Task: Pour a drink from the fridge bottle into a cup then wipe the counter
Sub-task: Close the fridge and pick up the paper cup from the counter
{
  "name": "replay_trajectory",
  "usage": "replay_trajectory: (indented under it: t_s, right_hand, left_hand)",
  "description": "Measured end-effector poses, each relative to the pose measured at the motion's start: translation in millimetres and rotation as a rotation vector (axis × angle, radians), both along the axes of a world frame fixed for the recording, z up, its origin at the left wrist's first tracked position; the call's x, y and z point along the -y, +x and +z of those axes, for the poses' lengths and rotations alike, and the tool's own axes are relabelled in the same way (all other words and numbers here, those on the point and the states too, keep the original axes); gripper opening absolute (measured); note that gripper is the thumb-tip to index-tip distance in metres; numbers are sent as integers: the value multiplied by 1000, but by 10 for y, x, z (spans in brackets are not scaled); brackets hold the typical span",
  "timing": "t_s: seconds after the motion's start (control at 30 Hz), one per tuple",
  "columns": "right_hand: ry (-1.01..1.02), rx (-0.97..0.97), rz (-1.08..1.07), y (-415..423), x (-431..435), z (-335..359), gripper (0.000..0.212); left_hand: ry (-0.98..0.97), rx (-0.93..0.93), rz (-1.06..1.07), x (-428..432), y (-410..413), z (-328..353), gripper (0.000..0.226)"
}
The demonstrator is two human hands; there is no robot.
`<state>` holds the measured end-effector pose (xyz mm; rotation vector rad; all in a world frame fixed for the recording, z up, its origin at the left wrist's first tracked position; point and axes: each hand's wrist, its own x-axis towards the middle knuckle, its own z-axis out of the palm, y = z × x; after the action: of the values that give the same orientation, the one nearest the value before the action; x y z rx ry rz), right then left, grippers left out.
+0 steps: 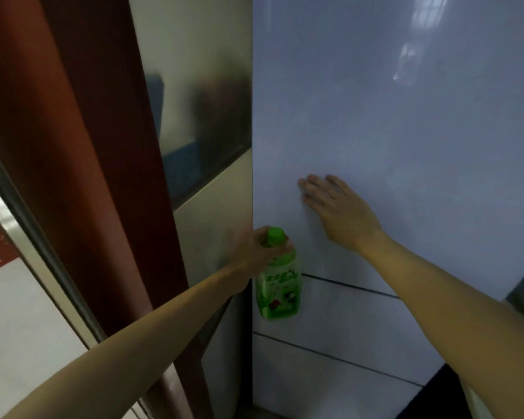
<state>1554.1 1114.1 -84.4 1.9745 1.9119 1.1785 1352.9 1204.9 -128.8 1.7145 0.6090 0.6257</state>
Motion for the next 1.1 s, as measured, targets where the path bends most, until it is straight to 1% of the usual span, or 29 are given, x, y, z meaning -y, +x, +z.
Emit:
replay_trajectory:
  t_s: [0.07, 0.17, 0.27, 0.37, 0.47, 0.6, 0.67, 0.77, 0.83, 1.0, 1.1]
  right_hand:
    - [10, 17, 22, 55, -11, -51, 64]
    - [16, -1, 18, 76, -50, -129, 62]
    - [1, -23, -12, 56, -59, -148, 66]
    - [-10, -43, 3, 56, -51, -120, 68]
    - [-21, -51, 29, 97, 7, -85, 58]
    - [-6, -81, -29, 163, 323, -141, 39]
    - [-31, -127, -93, 183, 536, -208, 31]
    - [-32, -285, -226, 178, 872, -302, 26]
    - [-17, -379, -323, 129, 1120, -373, 24]
    - [-12, -471, -568, -49, 1827, -592, 21]
    - [8, -500, -724, -166, 2345, -712, 20]
  left_hand:
    - [-17, -9, 1, -15, 49, -14, 30]
    - [-14, -54, 5, 29, 139, -36, 23]
    - [-5, -85, -9, 110, 209, -56, 24]
    - [22, -107, -13, 178, 277, -69, 20]
    - [21, -119, -44, 222, 365, -68, 15]
    - [14, -91, -120, 209, 498, -66, 14]
    - [20, -75, -171, 215, 578, -68, 17]
    - [60, -67, -275, 322, 694, -88, 27]
    - [79, -51, -352, 442, 761, -118, 28]
    - [-47, 16, -566, 873, 937, -270, 19]
    - [-104, 7, -699, 1220, 1057, -367, 14]
